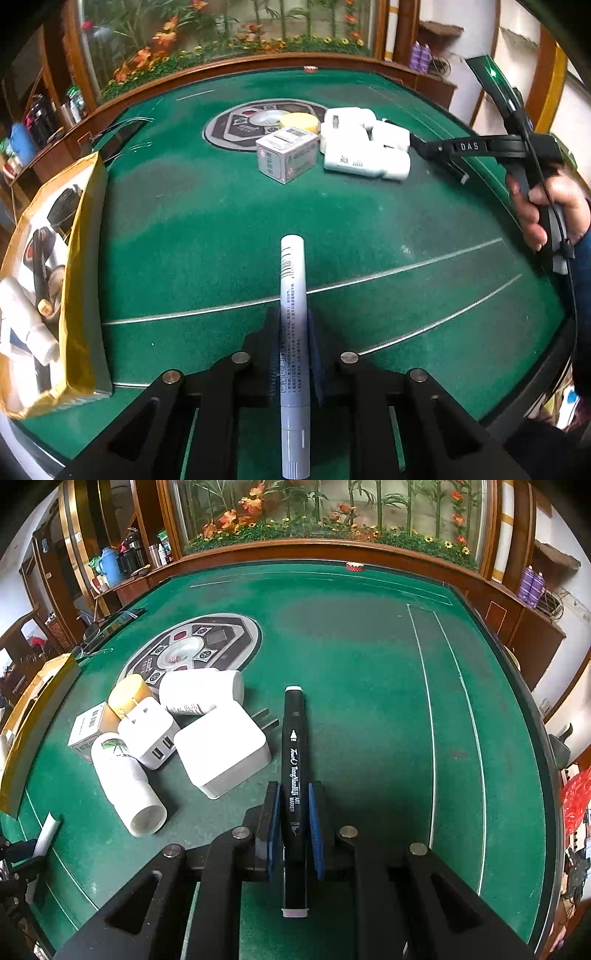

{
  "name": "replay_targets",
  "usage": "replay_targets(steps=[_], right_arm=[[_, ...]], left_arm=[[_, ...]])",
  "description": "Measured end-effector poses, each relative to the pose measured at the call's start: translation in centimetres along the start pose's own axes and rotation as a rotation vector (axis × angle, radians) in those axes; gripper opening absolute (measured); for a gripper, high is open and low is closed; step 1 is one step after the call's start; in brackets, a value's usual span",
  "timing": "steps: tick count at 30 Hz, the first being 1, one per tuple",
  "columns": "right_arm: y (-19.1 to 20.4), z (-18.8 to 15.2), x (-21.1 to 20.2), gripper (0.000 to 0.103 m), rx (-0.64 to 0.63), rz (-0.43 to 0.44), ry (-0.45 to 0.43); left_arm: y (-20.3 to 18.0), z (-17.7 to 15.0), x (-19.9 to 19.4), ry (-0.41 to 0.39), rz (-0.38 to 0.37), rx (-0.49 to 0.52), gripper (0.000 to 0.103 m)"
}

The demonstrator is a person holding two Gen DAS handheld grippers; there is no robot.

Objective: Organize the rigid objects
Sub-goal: 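Carry the white tube with the left tool while the right tool carries the marker to the tray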

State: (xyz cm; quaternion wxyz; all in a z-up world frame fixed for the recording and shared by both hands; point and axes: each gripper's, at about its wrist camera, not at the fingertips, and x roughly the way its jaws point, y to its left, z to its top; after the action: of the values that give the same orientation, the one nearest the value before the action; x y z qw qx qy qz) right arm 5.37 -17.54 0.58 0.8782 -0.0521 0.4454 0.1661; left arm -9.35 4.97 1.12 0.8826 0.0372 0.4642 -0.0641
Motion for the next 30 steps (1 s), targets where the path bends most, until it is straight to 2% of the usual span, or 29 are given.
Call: replay_targets(steps=[2, 5, 11, 17, 24, 30], right_arm=[[-0.3, 0.0, -0.2, 0.014, 0.022, 0.001, -0.012], [-1.0, 0.2, -0.9, 0.014, 0.058, -0.023, -0.047], [-2.6, 0.7, -2.6, 0.014, 0.146, -0.005, -0.128], [-2.6, 1.1, -4.2, 0.014, 0.194, 0.079, -0.183], [0.3, 0.6, -6.9, 0.014, 0.193, 0.185, -0.244], [6.0, 1.1, -8.3, 0.014, 0.114, 0.321, -0.25]], left_arm=[[-0.2, -0.1, 0.0, -0.013, 0.009, -0.002, 0.014], [0.5, 0.0, -0.2, -0.028, -0.036, -0.051, 0.014], [2.7, 0.4, -1.9, -0.092, -0.104, -0.156, 0.014], [4.3, 0.7, -3.1, -0.125, -0.121, -0.206, 0.014], [5.8, 1.1, -4.6, -0.166, -0.144, -0.241, 0.014], [7.4, 1.1, -6.1, -0.207, -0.145, -0.277, 0.014]])
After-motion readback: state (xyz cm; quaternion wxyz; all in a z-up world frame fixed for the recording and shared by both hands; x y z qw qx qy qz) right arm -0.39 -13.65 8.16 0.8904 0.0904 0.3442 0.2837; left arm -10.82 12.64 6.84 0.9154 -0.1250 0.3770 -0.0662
